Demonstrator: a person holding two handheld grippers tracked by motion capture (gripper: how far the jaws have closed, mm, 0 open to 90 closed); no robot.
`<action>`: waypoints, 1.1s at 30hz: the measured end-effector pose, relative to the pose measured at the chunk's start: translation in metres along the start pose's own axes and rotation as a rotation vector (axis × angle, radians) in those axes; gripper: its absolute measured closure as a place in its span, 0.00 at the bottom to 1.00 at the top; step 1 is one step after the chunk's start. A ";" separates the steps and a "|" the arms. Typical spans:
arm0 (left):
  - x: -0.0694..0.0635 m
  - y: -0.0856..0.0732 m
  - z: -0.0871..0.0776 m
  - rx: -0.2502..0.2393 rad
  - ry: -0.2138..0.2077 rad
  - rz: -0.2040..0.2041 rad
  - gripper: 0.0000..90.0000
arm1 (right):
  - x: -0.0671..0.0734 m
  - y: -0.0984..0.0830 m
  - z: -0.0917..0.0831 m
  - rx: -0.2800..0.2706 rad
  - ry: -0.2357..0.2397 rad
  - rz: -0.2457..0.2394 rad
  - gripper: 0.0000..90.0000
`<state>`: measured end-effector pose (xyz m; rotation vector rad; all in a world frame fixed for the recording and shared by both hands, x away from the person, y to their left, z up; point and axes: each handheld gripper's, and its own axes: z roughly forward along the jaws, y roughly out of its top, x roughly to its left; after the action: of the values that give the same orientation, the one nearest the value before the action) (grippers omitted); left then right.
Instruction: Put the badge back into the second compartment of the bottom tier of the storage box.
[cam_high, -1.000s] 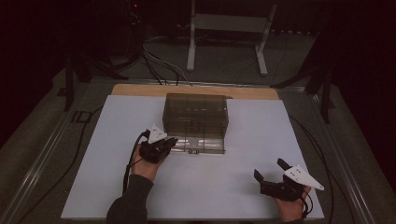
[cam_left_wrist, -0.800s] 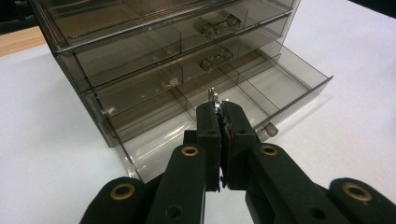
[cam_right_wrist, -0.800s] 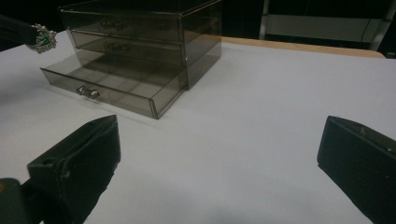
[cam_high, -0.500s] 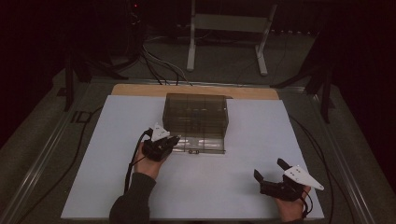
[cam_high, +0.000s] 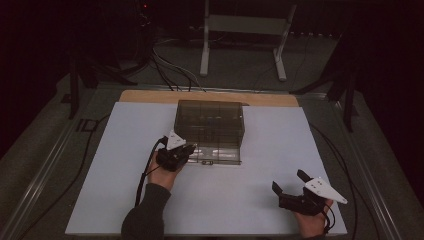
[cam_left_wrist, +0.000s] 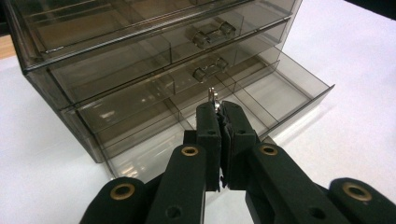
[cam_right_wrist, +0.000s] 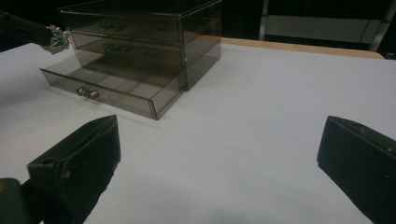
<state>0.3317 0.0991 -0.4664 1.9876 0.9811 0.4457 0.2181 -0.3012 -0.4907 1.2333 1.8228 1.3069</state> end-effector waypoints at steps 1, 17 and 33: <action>0.000 0.000 0.000 0.000 0.000 0.000 0.98 | 0.000 0.000 0.000 0.000 0.000 0.000 0.00; -0.004 0.002 0.008 0.002 -0.009 -0.007 0.98 | 0.000 0.000 0.000 0.000 0.000 0.001 0.00; -0.007 0.002 0.017 0.010 -0.017 -0.009 0.98 | 0.000 0.000 0.000 -0.001 0.001 0.001 0.00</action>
<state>0.3387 0.0841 -0.4746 1.9925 0.9830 0.4184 0.2184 -0.3012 -0.4907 1.2339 1.8223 1.3095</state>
